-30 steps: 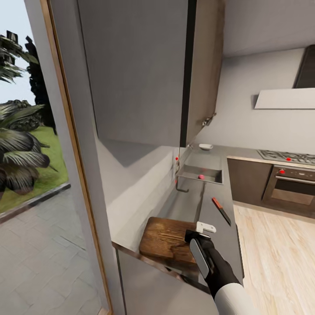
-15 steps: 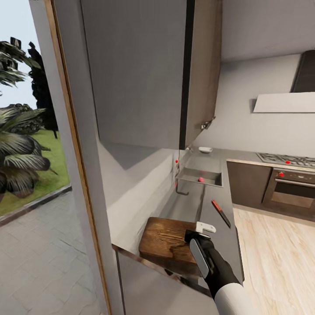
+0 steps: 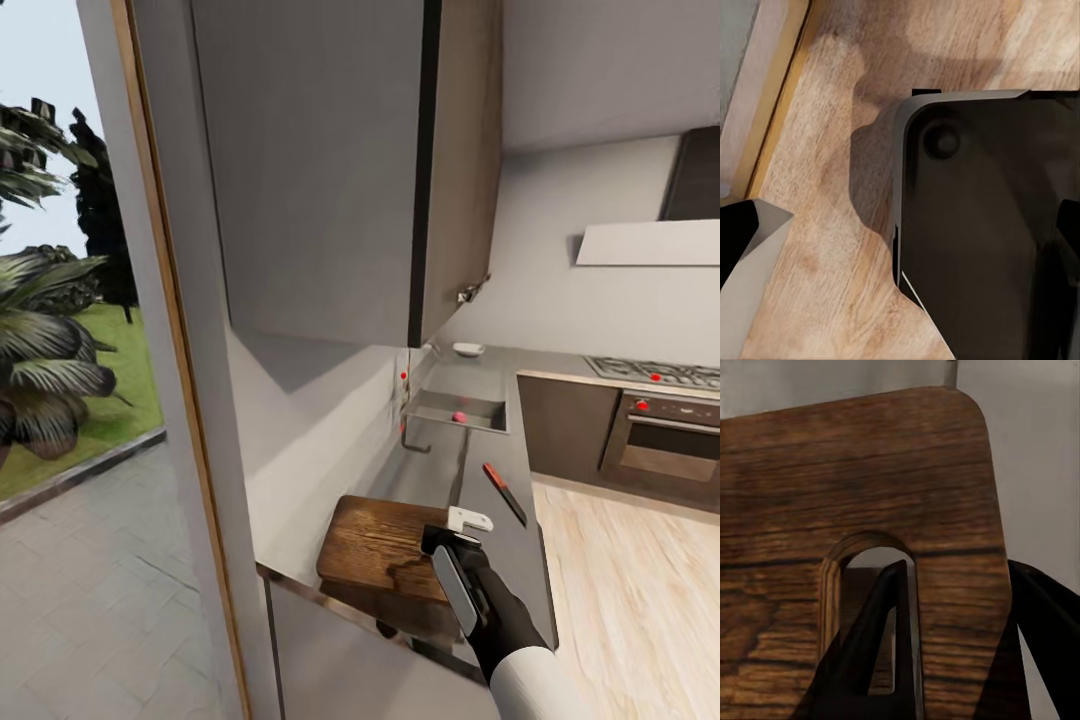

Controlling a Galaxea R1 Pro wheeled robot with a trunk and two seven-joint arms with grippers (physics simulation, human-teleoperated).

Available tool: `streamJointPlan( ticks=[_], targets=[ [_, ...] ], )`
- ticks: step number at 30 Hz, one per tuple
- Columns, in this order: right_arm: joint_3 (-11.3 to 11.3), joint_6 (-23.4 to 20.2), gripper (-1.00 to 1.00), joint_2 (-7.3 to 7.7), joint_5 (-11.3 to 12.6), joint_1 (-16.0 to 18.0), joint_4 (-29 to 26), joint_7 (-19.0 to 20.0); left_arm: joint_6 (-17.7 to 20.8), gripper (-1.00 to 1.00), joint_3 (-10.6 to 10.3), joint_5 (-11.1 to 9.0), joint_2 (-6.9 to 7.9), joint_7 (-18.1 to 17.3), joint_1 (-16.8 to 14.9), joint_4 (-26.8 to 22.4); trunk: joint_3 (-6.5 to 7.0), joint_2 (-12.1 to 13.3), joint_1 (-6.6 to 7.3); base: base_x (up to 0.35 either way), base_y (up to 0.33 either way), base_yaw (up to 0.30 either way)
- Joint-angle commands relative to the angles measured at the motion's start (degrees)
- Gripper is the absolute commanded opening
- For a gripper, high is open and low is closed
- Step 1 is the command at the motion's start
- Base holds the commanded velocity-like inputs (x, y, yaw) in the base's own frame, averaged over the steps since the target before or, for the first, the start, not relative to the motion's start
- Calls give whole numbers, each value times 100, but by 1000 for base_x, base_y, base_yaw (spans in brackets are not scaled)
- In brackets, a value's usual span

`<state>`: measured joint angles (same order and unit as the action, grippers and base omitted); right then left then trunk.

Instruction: In the kitchen, take the Vidalia onion out of the sink, dice it on the chopping board with the paring knife, put the diced onion into the bowl on the countertop, then place both the paring knife and the chopping board into the sink.

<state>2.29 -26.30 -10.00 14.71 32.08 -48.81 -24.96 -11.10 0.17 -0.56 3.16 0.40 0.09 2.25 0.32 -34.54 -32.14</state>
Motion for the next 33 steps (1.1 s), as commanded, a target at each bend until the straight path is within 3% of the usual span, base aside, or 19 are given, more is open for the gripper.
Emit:
streamJointPlan(
  ticks=[1,25,33],
  targets=[
    [9,-13,-100,0,46,0,-5,-44,-33,100,0,-5,0,5,-1,12,10,-1,-2,0,0,0],
    [9,-15,-100,0,49,0,-5,-44,-33,100,2,-16,-2,-1,-3,12,167,-1,-2,0,0,0],
    [15,-15,-100,0,49,0,-5,-44,-37,100,4,-23,-260,-18,-2,16,168,-1,-2,0,0,0]
  ],
)
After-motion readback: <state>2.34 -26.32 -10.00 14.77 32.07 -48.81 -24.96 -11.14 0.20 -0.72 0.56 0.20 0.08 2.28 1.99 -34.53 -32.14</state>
